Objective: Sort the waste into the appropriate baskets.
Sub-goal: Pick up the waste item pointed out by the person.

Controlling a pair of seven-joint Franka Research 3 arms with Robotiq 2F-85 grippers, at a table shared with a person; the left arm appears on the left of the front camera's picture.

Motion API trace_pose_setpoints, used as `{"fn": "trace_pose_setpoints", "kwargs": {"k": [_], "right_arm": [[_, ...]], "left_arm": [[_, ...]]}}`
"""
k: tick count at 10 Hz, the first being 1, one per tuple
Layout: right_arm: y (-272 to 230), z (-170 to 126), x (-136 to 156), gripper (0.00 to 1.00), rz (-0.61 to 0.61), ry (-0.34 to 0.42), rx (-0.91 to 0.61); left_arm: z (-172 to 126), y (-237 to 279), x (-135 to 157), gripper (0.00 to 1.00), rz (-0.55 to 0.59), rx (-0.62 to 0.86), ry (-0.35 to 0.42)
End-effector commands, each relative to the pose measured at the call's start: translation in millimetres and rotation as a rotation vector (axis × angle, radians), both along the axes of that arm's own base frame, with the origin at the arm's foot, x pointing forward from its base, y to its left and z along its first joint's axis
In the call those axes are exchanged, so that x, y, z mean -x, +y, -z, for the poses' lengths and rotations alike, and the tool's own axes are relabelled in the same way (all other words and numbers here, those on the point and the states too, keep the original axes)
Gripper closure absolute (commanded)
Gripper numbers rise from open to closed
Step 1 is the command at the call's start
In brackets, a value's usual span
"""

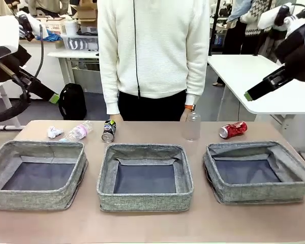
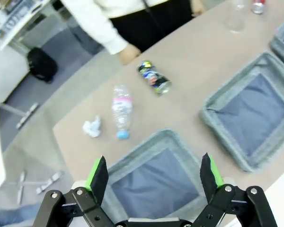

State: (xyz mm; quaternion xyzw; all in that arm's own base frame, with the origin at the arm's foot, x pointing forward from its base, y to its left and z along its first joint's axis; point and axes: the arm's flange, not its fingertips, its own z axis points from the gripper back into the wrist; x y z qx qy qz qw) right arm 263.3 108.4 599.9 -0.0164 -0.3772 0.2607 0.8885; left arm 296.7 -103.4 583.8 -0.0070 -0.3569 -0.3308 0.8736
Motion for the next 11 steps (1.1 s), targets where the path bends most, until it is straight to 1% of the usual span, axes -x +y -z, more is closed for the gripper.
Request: {"fn": "trace_pose_setpoints", "kwargs": {"k": [1,2,3,4,5,6,7,8,9,10,11], "right_arm": [[-24.2,16.0,10.6,0.00,-0.028,0.157,-0.411],[-49.1,30.6,27.2,0.00,-0.001,0.363,-0.642],[-80.7,33.0,39.3,0.00,0.031,0.363,-0.751],[-106.5,49.3,52.1,0.00,0.042,0.423,-0.772],[-142.3,76.5,66.0,0.00,0.039,0.440,-0.765],[-196.7,113.1,77.9,0.00,0.161,0.488,-0.906],[-246.3,131.2,93.7,0.00,0.252,0.391,-1.093],[-280.1,144.1,102.2,0.00,0.330,0.325,-1.181],[-298.8,158.1,98.2,0.00,0.422,0.331,-1.202],[-280.6,61.1,77.0,0.00,0.223,0.431,-1.080],[-280.6,61.1,77.0,0.00,0.223,0.431,-1.080]], "left_arm": [[-7.1,30.6,9.8,0.00,0.253,0.253,0.273],[2.6,69.7,6.3,0.00,0.329,0.457,0.455],[6.5,118.7,5.6,0.00,0.359,0.700,0.509],[11.2,167.1,8.3,0.00,0.256,0.808,0.473],[20.1,214.6,16.1,0.00,0.186,0.926,0.442],[39.0,258.6,25.3,0.00,0.124,1.044,0.413],[61.0,293.0,27.0,0.00,0.065,1.147,0.401],[85.5,319.2,26.2,0.00,0.059,1.287,0.370],[110.5,331.4,22.8,0.00,-0.028,1.343,0.375],[131.2,323.0,12.8,0.00,-0.279,1.189,0.539],[97.8,344.0,50.8,0.00,0.009,1.271,0.399]]}}
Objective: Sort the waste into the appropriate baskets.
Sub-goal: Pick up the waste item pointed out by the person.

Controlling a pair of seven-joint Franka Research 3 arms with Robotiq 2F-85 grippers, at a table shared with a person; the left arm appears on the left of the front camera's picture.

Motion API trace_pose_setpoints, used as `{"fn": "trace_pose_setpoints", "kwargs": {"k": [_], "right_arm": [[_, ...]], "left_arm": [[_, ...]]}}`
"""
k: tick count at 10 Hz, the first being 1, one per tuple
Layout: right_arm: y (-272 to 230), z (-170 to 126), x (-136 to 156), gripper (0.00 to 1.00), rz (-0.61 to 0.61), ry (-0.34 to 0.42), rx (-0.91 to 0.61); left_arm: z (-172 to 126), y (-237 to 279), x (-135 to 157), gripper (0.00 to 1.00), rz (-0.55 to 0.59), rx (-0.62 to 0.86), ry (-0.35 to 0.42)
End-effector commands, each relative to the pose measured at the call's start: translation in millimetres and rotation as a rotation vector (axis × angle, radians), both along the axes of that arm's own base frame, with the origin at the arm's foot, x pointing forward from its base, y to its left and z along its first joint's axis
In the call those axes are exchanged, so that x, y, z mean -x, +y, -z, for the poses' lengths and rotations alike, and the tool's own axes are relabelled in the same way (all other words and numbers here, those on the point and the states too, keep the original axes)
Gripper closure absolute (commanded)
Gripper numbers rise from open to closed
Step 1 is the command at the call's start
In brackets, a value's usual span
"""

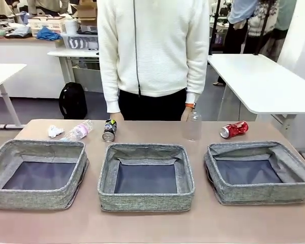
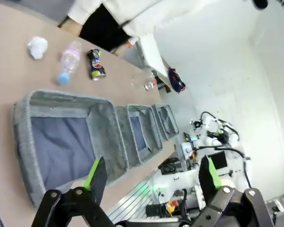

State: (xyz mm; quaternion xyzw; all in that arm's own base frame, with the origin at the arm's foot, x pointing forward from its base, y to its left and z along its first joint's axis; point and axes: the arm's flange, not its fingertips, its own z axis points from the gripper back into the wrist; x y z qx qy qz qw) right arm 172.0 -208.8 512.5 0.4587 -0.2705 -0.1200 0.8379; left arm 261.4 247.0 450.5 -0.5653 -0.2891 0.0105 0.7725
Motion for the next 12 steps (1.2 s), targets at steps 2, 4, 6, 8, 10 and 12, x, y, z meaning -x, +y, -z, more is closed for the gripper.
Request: {"fn": "trace_pose_setpoints", "kwargs": {"k": [2,4,6,8,10,12], "right_arm": [[36.6,-26.3,-14.3,0.00,-0.096,-0.030,0.050],[36.6,-26.3,-14.3,0.00,-0.096,-0.030,0.050],[36.6,-26.3,-14.3,0.00,-0.096,-0.030,0.050],[36.6,-26.3,-14.3,0.00,-0.096,-0.030,0.050],[36.6,-26.3,-14.3,0.00,-0.096,-0.030,0.050],[36.6,-26.3,-14.3,0.00,-0.096,-0.030,0.050]], "left_arm": [[-35.5,-6.3,15.5,0.00,0.079,0.019,-0.124],[-35.5,-6.3,15.5,0.00,0.079,0.019,-0.124],[-35.5,-6.3,15.5,0.00,0.079,0.019,-0.124],[-35.5,-6.3,15.5,0.00,0.079,0.019,-0.124],[-35.5,-6.3,15.5,0.00,0.079,0.019,-0.124],[-35.5,-6.3,15.5,0.00,0.079,0.019,-0.124]]}}
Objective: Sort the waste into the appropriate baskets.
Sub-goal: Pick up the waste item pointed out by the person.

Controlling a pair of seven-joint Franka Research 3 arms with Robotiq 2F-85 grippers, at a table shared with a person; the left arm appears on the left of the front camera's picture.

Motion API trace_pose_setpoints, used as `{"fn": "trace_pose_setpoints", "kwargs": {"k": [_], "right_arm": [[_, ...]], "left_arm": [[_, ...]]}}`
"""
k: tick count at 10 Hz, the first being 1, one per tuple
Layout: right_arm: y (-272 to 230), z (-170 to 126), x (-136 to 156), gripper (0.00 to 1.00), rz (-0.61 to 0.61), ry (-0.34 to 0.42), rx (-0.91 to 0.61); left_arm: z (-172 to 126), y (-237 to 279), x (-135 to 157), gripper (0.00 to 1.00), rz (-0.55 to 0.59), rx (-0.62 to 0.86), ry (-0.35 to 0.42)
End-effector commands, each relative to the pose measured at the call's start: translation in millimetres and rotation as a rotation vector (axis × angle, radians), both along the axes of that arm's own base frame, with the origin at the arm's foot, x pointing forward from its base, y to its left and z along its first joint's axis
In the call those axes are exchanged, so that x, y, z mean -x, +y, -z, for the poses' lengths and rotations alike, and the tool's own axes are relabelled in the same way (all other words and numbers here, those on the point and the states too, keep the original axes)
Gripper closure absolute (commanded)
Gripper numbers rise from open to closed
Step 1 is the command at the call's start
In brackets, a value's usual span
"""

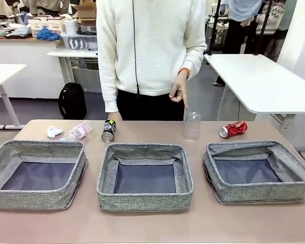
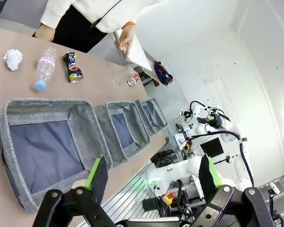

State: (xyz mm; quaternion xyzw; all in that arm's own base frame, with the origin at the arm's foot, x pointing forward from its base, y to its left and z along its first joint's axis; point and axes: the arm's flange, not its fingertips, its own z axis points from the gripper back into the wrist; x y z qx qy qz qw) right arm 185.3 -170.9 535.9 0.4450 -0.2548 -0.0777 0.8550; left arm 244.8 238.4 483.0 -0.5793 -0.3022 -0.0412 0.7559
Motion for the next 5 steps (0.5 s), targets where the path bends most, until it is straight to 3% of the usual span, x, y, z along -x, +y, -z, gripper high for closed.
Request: {"fn": "trace_pose_setpoints", "kwargs": {"k": [1,4,5], "right_arm": [[-1.3,-2.9,-1.0,0.00,-0.015,-0.030,-0.009],[-0.1,0.1,-0.2,0.00,0.000,-0.002,-0.004],[27.7,-13.8,-48.6,0.00,-0.214,-0.182,0.134]], "left_arm": [[-3.0,2.2,-1.1,0.00,0.006,0.010,-0.035],[-3.0,2.2,-1.1,0.00,0.006,0.010,-0.035],[-3.0,2.2,-1.1,0.00,0.006,0.010,-0.035]]}}
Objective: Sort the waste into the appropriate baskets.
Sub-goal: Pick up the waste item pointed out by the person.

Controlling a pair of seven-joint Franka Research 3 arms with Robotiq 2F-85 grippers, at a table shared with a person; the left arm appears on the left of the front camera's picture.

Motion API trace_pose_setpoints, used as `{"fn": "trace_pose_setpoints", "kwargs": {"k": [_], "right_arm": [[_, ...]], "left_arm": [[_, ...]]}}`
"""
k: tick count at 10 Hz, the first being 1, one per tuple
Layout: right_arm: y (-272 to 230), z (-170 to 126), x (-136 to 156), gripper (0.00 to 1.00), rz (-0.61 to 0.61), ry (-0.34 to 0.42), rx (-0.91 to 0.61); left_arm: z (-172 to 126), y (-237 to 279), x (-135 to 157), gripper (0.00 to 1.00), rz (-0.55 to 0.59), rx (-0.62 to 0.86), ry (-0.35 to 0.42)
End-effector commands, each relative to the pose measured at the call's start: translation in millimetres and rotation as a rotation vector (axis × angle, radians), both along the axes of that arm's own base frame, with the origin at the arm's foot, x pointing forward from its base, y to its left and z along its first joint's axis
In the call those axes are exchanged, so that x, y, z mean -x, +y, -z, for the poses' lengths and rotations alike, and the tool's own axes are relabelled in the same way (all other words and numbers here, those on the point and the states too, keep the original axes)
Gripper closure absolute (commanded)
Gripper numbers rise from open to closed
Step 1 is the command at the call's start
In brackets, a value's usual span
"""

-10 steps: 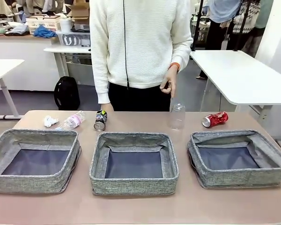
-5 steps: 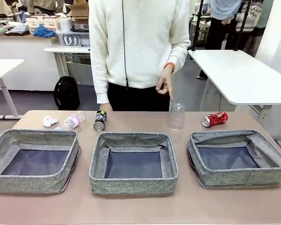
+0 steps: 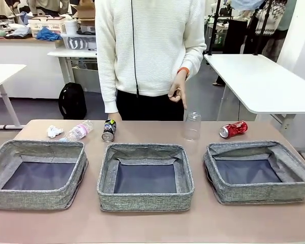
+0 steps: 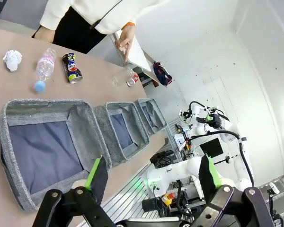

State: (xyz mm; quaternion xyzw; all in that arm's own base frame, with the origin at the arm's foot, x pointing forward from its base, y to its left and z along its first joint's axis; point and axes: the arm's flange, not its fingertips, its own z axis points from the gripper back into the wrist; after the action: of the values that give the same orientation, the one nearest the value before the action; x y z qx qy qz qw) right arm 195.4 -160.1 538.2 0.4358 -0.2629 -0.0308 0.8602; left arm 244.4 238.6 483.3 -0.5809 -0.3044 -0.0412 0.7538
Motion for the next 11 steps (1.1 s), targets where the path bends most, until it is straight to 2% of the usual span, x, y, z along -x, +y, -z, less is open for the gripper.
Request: {"fn": "trace_pose_setpoints", "kwargs": {"k": [1,2,3,4,5,6,7,8,9,11], "right_arm": [[53.6,-26.7,-91.1,0.00,-0.260,-0.311,0.276],[87.8,-37.3,-135.6,0.00,-0.367,-0.482,0.344],[112.2,-39.6,-179.2,0.00,-0.373,-0.582,0.424],[129.7,-37.5,-206.8,0.00,-0.388,-0.633,0.455],[147.8,-30.9,-223.5,0.00,-0.457,-0.638,0.419],[157.0,-22.0,-228.4,0.00,-0.486,-0.523,0.487],[173.2,-41.5,-196.9,0.00,-0.448,-0.509,0.478],[173.2,-41.5,-196.9,0.00,-0.448,-0.509,0.478],[175.4,-26.1,-228.6,0.00,-0.489,-0.524,0.520],[161.4,28.5,-300.2,0.00,-0.860,-0.932,0.339]], "left_arm": [[-2.7,2.1,-1.5,0.00,0.008,0.005,-0.031],[-2.7,2.1,-1.5,0.00,0.008,0.005,-0.031],[-2.7,2.1,-1.5,0.00,0.008,0.005,-0.031],[-2.7,2.1,-1.5,0.00,0.008,0.005,-0.031],[-2.7,2.1,-1.5,0.00,0.008,0.005,-0.031],[-2.7,2.1,-1.5,0.00,0.008,0.005,-0.031],[-2.7,2.1,-1.5,0.00,0.008,0.005,-0.031],[-2.7,2.1,-1.5,0.00,0.008,0.005,-0.031],[-2.7,2.1,-1.5,0.00,0.008,0.005,-0.031],[-2.7,2.1,-1.5,0.00,0.008,0.005,-0.031]]}}
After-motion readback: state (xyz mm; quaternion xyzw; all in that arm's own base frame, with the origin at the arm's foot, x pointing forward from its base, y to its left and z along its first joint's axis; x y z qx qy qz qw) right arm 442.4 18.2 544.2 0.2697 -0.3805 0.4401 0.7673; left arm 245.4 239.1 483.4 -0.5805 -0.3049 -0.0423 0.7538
